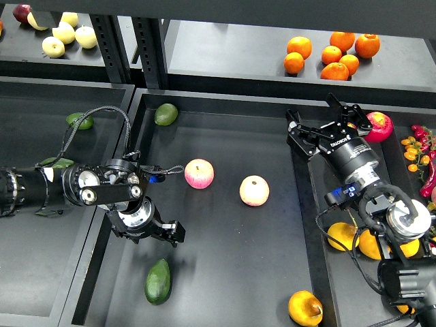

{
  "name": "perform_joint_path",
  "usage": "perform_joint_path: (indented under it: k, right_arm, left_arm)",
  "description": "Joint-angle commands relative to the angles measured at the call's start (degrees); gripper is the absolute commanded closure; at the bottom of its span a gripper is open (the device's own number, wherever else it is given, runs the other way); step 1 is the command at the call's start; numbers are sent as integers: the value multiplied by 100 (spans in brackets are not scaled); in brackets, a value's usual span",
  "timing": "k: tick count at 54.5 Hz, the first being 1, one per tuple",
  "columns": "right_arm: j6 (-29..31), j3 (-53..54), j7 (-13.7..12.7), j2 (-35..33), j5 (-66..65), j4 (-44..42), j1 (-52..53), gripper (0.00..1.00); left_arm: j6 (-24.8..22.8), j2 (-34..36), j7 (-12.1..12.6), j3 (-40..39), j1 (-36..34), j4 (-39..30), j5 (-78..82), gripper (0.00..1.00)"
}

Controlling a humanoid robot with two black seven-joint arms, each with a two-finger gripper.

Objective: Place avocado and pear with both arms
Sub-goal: 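Lower the left gripper onto the green avocado and close it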

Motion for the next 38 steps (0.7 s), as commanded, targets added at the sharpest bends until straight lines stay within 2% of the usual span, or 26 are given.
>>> perform_joint_path:
  k: [1, 22, 38]
  right_arm:
    - [8, 20, 1, 0, -1, 10, 2, 0]
    - [25, 29, 1, 0, 8, 19, 2, 0]
    - [25, 29, 1, 0, 17, 27, 2, 0]
  left_arm:
    - [-2, -106, 0, 35, 143, 127, 28, 1]
    - [-2, -519, 0, 211, 196, 381, -7, 1]
    - [-2, -519, 0, 299, 389, 382, 37, 1]
